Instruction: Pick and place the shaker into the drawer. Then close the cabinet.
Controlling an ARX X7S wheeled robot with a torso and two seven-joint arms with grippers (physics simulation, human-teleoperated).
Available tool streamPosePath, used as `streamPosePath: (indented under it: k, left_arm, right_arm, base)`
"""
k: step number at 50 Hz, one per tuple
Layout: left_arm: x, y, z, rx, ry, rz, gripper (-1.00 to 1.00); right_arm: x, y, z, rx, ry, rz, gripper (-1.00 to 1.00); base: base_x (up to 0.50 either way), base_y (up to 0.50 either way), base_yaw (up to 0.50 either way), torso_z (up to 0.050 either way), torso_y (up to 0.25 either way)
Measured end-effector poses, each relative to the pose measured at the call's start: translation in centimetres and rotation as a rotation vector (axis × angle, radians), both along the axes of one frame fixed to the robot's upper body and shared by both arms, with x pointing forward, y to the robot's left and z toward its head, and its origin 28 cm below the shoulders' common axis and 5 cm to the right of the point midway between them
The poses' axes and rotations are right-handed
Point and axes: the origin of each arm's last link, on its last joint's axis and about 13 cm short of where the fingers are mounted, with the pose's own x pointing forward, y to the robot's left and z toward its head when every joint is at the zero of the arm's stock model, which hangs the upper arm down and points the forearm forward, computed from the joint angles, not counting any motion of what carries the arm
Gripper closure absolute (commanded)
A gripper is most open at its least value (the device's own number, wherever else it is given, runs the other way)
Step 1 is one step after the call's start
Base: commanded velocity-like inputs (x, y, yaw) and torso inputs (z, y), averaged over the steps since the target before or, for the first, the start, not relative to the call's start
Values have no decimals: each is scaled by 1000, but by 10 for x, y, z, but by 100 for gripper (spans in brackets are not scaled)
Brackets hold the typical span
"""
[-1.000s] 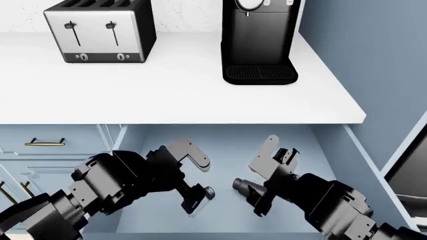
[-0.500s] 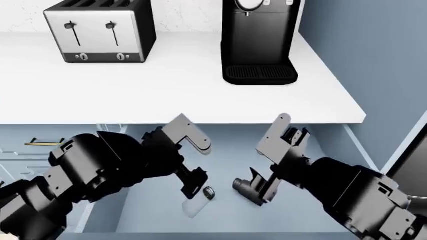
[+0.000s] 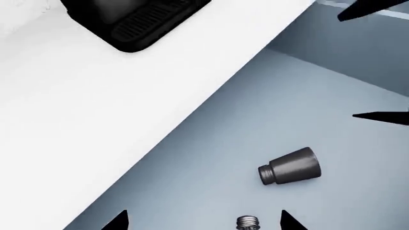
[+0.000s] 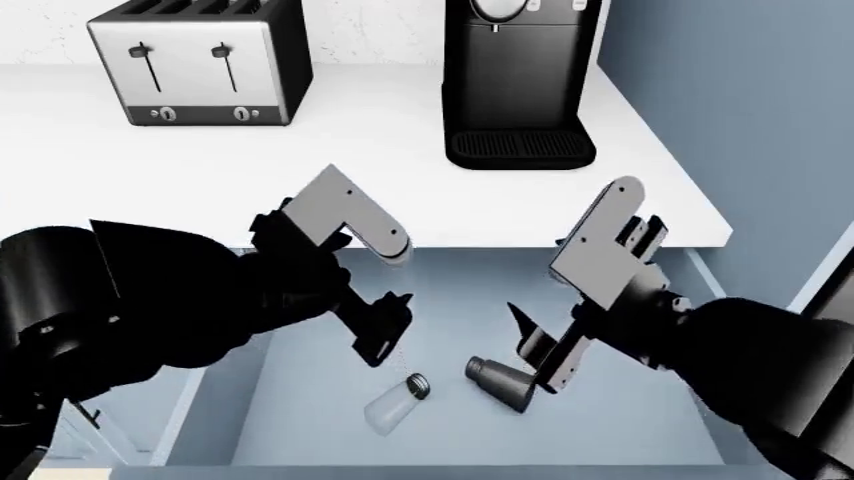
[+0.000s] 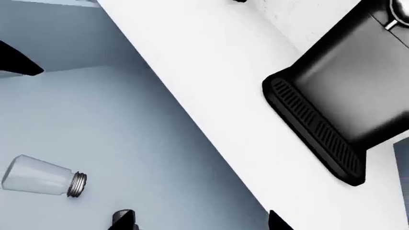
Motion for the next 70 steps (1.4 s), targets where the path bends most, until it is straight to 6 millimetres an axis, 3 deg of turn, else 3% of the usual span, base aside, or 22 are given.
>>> streamPosePath:
  k: [18, 34, 51, 70]
  left_arm:
    - [-34, 15, 34, -157, -262, 123, -100]
    - [-61, 27, 37, -299, -463, 310, -100]
    - [-83, 32, 34, -372, -617, 487, -100]
    - [-91, 35, 15, -401, -634, 581, -100]
  right_arm:
    - [-29, -8, 54, 223, -192, -46, -100]
    - [-51, -9, 74, 469, -388, -224, -100]
    - [-69, -3, 58, 619, -460, -389, -100]
    - [-73, -3, 34, 669, -451, -494, -100]
  base:
    - [0, 0, 0, 0, 0]
    - [0, 0, 0, 0, 0]
    - [0, 0, 0, 0, 0]
    - [0, 0, 0, 0, 0]
